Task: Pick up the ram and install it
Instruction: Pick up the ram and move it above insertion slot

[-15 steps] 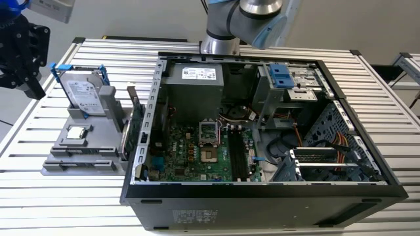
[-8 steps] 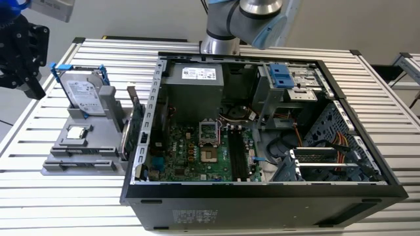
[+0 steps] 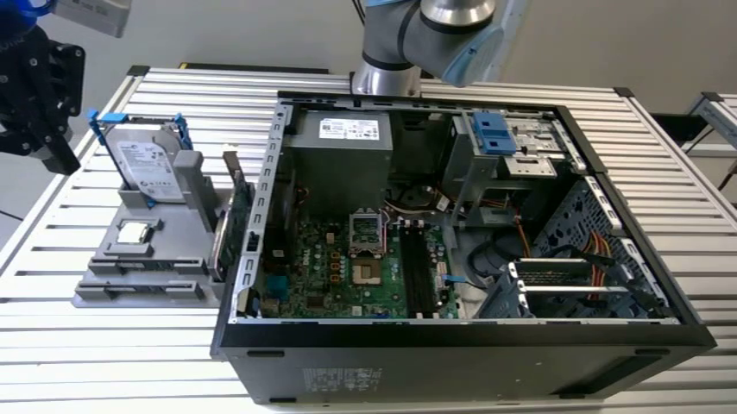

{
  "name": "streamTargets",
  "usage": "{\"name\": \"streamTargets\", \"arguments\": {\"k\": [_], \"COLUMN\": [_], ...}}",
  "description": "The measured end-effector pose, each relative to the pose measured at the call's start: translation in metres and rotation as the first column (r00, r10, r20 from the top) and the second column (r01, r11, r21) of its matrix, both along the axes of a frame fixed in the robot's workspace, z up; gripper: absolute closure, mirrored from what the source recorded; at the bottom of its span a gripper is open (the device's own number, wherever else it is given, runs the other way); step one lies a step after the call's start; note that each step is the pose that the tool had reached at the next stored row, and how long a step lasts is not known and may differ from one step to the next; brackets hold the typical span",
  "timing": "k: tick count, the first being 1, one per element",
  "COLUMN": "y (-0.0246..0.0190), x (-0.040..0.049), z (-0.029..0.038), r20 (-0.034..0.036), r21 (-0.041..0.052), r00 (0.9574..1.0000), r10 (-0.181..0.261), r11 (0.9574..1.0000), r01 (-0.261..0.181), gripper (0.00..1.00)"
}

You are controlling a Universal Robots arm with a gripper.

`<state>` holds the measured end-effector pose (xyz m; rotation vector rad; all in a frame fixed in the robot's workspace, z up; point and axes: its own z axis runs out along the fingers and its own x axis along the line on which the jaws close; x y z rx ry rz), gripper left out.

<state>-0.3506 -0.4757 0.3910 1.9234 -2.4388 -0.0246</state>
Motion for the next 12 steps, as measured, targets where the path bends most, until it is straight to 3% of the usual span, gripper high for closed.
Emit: {"name": "streamTargets", "arguments": {"k": [7,12], "y": [-0.0001,-0.0001], "x": [0.0,0.0], "z": [-0.0001,0.0], "r20": [0.0005,0.0019], "r21": [0.0,-0.0002], "r00": [0.9979,0.9893], "r10": [0.065,0.146], "r11": [0.9979,0.9893], "r01": [-0.065,-0.146], "gripper": [1.0,1.0]}}
